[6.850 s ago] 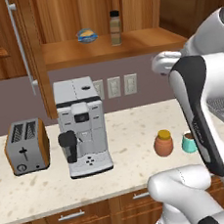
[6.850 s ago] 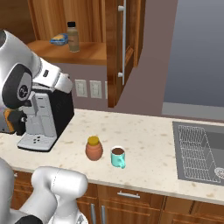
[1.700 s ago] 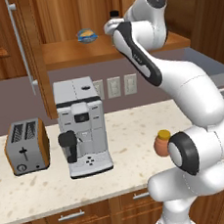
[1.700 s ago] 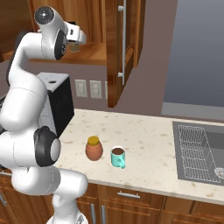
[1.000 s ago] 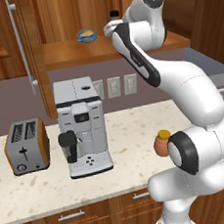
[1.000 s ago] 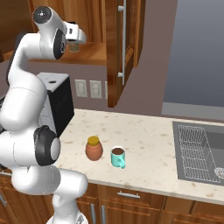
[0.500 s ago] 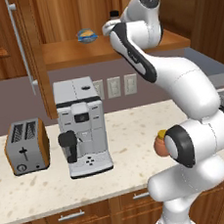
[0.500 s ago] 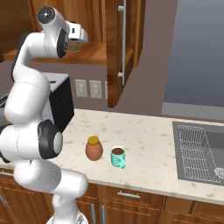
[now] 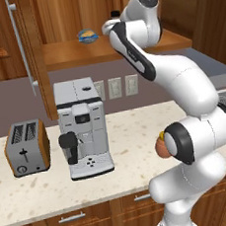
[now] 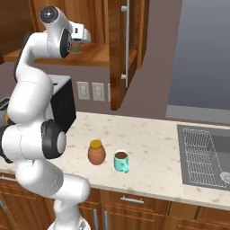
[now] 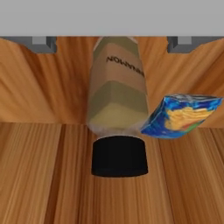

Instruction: Pick the cinnamon and honey bottle from the cabinet and place them next to the mug.

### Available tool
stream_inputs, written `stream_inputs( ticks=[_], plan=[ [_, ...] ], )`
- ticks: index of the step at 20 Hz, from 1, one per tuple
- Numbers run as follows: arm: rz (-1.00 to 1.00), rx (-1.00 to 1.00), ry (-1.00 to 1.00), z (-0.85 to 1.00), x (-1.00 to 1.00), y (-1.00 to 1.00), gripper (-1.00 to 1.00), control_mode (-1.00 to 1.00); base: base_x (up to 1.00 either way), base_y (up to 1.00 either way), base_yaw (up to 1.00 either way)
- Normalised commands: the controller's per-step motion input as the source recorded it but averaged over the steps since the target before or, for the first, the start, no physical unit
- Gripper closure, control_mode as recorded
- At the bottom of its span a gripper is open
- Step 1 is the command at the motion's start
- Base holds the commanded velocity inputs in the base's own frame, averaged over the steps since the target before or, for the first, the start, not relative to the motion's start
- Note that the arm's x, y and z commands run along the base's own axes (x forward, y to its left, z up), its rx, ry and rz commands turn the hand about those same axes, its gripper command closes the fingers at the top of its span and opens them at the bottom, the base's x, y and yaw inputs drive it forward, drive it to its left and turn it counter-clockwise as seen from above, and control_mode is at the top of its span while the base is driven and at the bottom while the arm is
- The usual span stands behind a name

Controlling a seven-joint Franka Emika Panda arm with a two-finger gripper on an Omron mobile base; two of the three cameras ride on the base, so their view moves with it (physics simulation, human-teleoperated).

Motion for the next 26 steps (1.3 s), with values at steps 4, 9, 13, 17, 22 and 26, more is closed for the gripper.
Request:
stream_inputs(
  ticks=[4,9,13,17,22,26],
  plan=[
    [0.0,0.0,0.0,0.0,0.11,0.05,-1.0,-1.0,0.0,0.0,0.0],
    [0.0,0.0,0.0,0.0,0.09,0.03,-1.0,-1.0,0.0,0.0,0.0],
    [0.0,0.0,0.0,0.0,0.05,0.0,-1.0,-1.0,0.0,0.0,0.0],
    [0.0,0.0,0.0,-0.01,0.06,0.0,-1.0,-1.0,0.0,0.0,0.0],
    [0.0,0.0,0.0,-0.03,0.08,0.0,-1.0,-1.0,0.0,0.0,0.0],
    [0.0,0.0,0.0,-0.02,0.1,0.0,-1.0,-1.0,0.0,0.0,0.0]
  ],
)
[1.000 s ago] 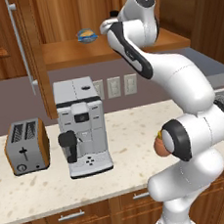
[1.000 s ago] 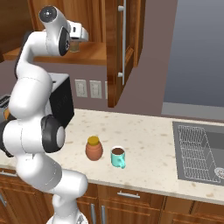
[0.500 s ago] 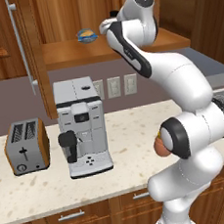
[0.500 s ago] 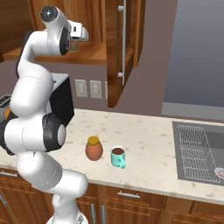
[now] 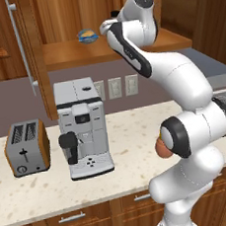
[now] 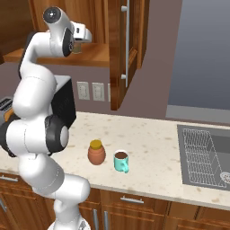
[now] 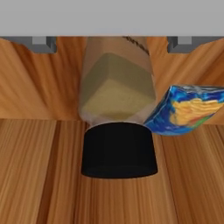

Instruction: Pick the cinnamon and honey bottle from the cabinet and place them next to the mug.

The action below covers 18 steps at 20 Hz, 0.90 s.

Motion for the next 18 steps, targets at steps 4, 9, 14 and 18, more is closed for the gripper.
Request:
stream_inputs(
  ticks=[4,9,14,18],
  plan=[
    [0.0,0.0,0.0,0.0,0.14,0.0,-1.0,-1.0,0.0,0.0,0.0],
    [0.0,0.0,0.0,0.0,0.14,0.0,-1.0,-1.0,0.0,0.0,0.0],
    [0.0,0.0,0.0,0.0,0.05,0.0,-1.0,-1.0,0.0,0.0,0.0],
    [0.0,0.0,0.01,0.0,0.0,0.0,-1.0,-1.0,0.0,0.0,0.0]
  ],
)
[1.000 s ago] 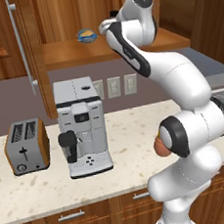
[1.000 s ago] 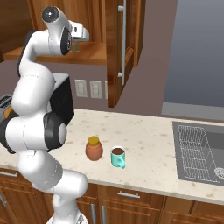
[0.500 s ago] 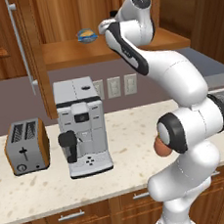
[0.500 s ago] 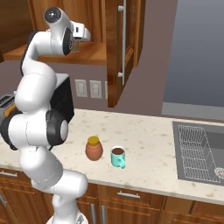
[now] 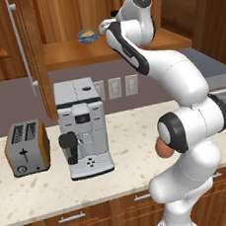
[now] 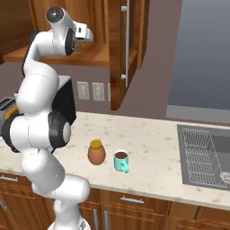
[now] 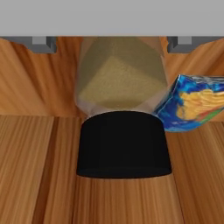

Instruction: Pick the cinnamon and honey bottle from the cabinet and place them next to the mug.

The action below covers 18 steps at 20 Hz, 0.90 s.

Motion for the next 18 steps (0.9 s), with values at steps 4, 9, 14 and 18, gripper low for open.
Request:
stream_inputs(
  ticks=[4,9,14,18],
  plan=[
    [0.0,0.0,0.0,0.0,0.0,0.0,1.0,-1.0,0.0,0.0,0.0],
    [0.0,0.0,0.0,0.0,0.0,0.0,1.0,-1.0,0.0,0.0,0.0],
    [0.0,0.0,0.0,0.0,-0.04,0.0,1.0,-1.0,0.0,0.0,0.0],
    [0.0,0.0,-0.01,0.0,-0.51,0.0,1.0,-1.0,0.0,0.0,0.0]
  ],
)
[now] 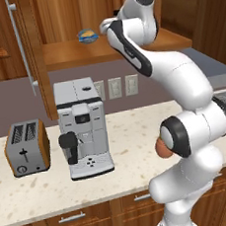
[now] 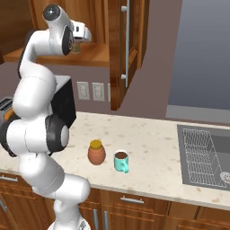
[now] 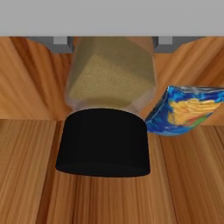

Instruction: Pick the cinnamon and honey bottle from the cabinet and place them next to the mug.

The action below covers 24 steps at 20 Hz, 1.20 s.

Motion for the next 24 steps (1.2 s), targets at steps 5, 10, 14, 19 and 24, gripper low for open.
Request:
stream_inputs(
  ticks=[5,10,14,19,24],
  plan=[
    [0.0,0.03,-0.1,0.0,-0.95,0.0,1.0,-1.0,0.0,0.0,0.0],
    [0.0,0.03,-0.13,-0.01,-1.0,0.0,1.0,-1.0,0.0,0.0,0.0],
    [0.0,0.03,-0.16,-0.04,-1.0,-0.09,1.0,-1.0,0.0,0.0,0.0],
    [0.03,0.03,-0.17,-0.01,-1.0,-0.16,1.0,-1.0,0.0,0.0,0.0],
    [0.04,0.02,-0.16,-0.06,-1.0,-0.15,1.0,-1.0,0.0,0.0,0.0]
  ],
)
